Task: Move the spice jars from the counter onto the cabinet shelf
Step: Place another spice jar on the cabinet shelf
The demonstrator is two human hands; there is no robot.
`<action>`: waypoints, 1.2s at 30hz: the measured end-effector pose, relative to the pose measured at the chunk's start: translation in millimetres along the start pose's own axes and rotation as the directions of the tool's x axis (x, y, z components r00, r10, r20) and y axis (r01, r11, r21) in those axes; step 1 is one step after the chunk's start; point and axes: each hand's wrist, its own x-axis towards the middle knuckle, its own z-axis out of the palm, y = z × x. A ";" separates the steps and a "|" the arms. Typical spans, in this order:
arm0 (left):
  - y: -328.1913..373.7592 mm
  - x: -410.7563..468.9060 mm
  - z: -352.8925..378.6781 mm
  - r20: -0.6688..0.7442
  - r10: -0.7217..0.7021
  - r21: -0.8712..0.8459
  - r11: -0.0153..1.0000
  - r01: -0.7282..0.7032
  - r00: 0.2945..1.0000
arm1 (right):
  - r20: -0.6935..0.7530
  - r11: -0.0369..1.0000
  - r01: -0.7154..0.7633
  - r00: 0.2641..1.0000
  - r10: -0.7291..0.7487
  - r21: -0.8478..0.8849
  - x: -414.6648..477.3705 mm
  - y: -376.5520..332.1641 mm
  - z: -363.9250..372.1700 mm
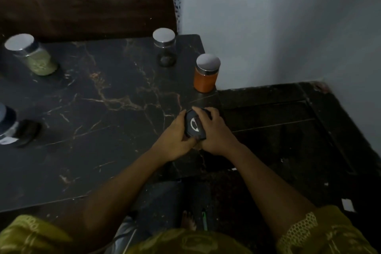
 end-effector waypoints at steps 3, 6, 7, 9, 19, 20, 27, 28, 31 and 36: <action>-5.2 0.1 0.7 0.046 -0.021 -0.036 0.999 0.022 0.999 | -0.022 0.999 0.007 1.000 -0.007 0.040 2.8 4.0 -2.6; -10.9 0.0 -1.3 0.056 -0.014 -0.087 0.996 0.019 0.998 | -0.013 0.996 -0.009 1.000 0.010 0.089 2.6 5.0 -7.4; -11.8 -1.0 -3.0 0.054 -0.005 -0.107 0.994 0.011 0.999 | -0.013 0.995 -0.010 1.000 0.011 0.095 2.6 4.2 -10.0; -9.6 -3.1 -11.2 0.037 0.035 -0.150 0.988 -0.029 0.999 | -0.043 0.996 0.005 0.999 -0.001 0.090 4.0 -1.1 -19.0; 31.8 -24.3 -107.4 -0.250 0.315 -0.202 0.908 -0.367 0.916 | -0.374 0.882 0.292 0.916 -0.146 0.369 27.9 -102.4 -93.5; 34.0 -24.8 -116.7 -0.287 0.338 -0.154 0.907 -0.392 0.896 | -0.397 0.871 0.313 0.905 -0.153 0.378 31.5 -114.8 -99.4; 49.3 -47.2 -202.5 -0.641 0.267 -0.116 0.893 -0.435 0.719 | -0.511 0.762 0.490 0.824 -0.246 0.423 53.1 -231.3 -121.6; 47.5 -53.0 -218.5 -0.681 0.263 -0.132 0.874 -0.468 0.683 | -0.508 0.728 0.519 0.818 -0.270 0.448 55.2 -246.4 -124.3; 42.6 -70.0 -261.0 -0.750 0.233 -0.189 0.822 -0.537 0.619 | -0.422 0.615 0.556 0.829 -0.366 0.560 62.2 -272.2 -127.3; 31.4 -91.7 -317.8 -0.711 0.160 -0.394 0.716 -0.576 0.685 | -0.227 0.533 0.502 0.836 -0.499 0.681 78.1 -317.4 -105.6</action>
